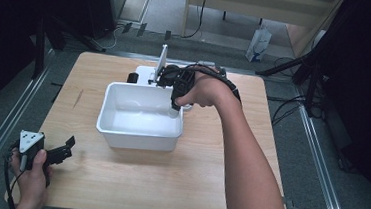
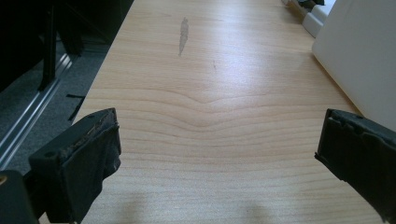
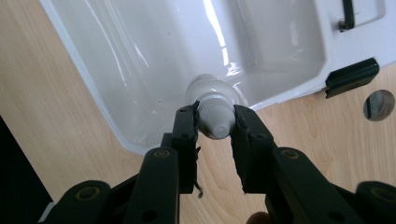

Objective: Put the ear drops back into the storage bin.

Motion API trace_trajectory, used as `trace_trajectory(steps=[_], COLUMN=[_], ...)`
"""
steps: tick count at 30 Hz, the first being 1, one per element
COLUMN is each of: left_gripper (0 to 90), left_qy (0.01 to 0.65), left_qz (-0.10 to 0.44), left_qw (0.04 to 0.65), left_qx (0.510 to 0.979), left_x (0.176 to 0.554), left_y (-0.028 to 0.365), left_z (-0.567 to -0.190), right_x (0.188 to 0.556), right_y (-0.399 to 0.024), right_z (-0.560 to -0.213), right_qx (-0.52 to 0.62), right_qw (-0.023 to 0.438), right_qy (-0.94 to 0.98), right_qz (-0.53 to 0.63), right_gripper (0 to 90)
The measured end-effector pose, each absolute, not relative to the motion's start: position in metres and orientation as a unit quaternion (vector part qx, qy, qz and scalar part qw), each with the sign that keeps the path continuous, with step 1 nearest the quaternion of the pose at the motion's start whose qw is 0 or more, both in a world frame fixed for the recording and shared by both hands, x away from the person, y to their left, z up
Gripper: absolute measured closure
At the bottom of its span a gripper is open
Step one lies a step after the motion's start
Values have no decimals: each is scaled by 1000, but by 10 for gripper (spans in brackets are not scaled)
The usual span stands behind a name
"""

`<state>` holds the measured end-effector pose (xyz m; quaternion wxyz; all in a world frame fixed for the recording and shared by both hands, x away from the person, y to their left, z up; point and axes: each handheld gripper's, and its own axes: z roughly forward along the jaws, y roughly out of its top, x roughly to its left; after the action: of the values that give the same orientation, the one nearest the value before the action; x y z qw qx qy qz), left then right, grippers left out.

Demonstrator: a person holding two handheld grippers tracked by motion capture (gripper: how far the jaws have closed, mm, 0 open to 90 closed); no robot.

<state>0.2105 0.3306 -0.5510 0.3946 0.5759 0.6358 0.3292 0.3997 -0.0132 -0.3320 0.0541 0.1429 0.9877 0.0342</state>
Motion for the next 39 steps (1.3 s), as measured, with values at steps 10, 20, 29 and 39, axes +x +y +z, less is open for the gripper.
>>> trace_trajectory(steps=[10,20,29,39], left_gripper=[3,3,3,3], left_qy=[636,635,635,636], left_qz=[330,329,329,329], left_qw=[395,396,396,398], left_qx=[576,576,575,574], left_x=[211,211,211,211], left_y=[331,331,331,331], left_z=[-551,-551,-551,-551], right_x=[400,402,402,400], right_y=[-11,-9,-9,-5], right_z=[-356,-378,-396,-418], right_qx=[128,112,82,37], right_qw=[53,52,53,70], right_qy=[990,992,995,997], right_qz=[18,14,22,2], right_gripper=[724,723,723,722])
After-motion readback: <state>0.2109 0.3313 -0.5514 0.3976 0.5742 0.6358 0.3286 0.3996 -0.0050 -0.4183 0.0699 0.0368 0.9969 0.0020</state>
